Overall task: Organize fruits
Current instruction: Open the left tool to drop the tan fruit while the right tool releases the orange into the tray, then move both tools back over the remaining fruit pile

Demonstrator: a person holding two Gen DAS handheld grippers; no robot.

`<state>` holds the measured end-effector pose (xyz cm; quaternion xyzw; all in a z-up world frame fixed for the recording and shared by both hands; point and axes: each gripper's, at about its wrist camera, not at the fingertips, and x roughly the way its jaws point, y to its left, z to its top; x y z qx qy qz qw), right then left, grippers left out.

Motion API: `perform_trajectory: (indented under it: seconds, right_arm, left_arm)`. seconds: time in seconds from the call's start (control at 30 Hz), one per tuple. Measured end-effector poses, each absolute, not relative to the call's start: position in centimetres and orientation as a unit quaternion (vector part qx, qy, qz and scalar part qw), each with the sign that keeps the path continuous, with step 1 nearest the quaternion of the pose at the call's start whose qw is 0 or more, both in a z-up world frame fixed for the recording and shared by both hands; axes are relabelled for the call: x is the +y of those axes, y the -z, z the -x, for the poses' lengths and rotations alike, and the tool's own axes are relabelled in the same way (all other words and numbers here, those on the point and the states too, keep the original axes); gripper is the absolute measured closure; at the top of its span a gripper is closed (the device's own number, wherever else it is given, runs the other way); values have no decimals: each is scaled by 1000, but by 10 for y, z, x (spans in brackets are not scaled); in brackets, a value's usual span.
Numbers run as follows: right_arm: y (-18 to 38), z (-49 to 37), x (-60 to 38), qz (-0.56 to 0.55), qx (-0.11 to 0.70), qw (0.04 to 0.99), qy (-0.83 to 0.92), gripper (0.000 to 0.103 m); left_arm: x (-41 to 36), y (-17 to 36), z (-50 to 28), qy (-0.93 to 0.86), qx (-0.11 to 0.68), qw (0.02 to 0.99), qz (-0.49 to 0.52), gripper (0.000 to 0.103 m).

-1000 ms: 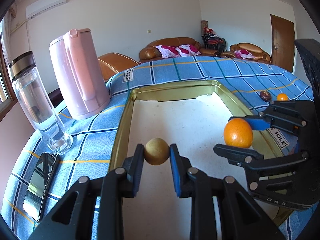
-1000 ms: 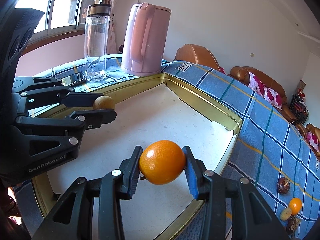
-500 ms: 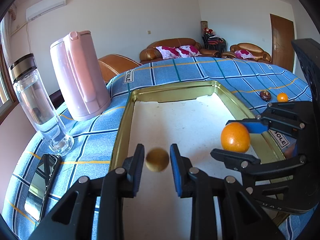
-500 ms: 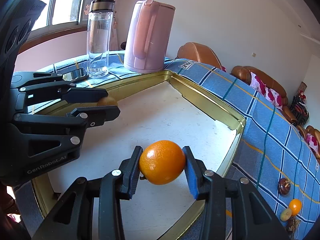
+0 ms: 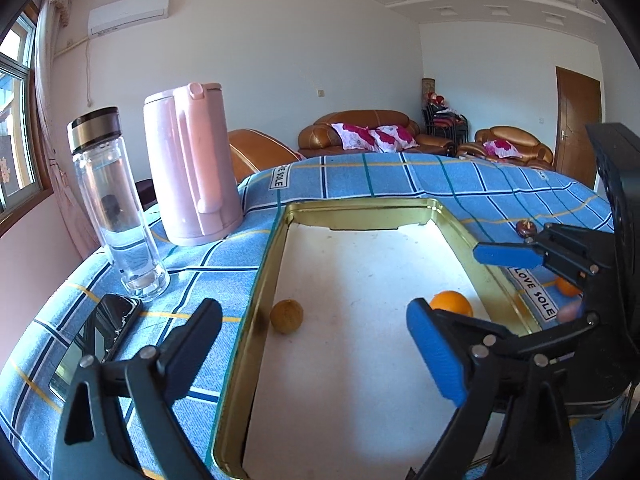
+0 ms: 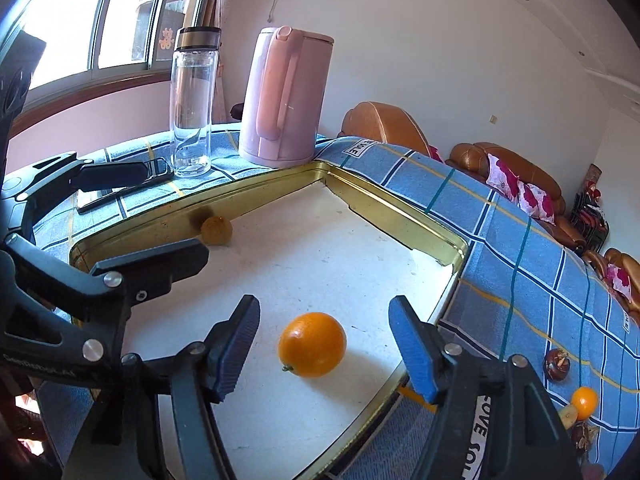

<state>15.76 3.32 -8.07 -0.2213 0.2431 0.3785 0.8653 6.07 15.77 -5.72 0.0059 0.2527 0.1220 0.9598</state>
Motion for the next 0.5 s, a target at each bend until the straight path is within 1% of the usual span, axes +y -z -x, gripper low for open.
perform_trajectory:
  seconds: [0.1,0.2,0.5]
  right_arm:
    - [77,-155,21,211,235,874,-369,30]
    - [73,-156,3,194,231,885,-355,28]
    - [56,-149,-52,149,214,910,-322,28]
  left_arm:
    - [150,52,-55,-116,241,964,-6,7]
    - [140,46,-51,-114,223,968,-3,2]
    - [91,38,-53,-75,207,975,-22,2]
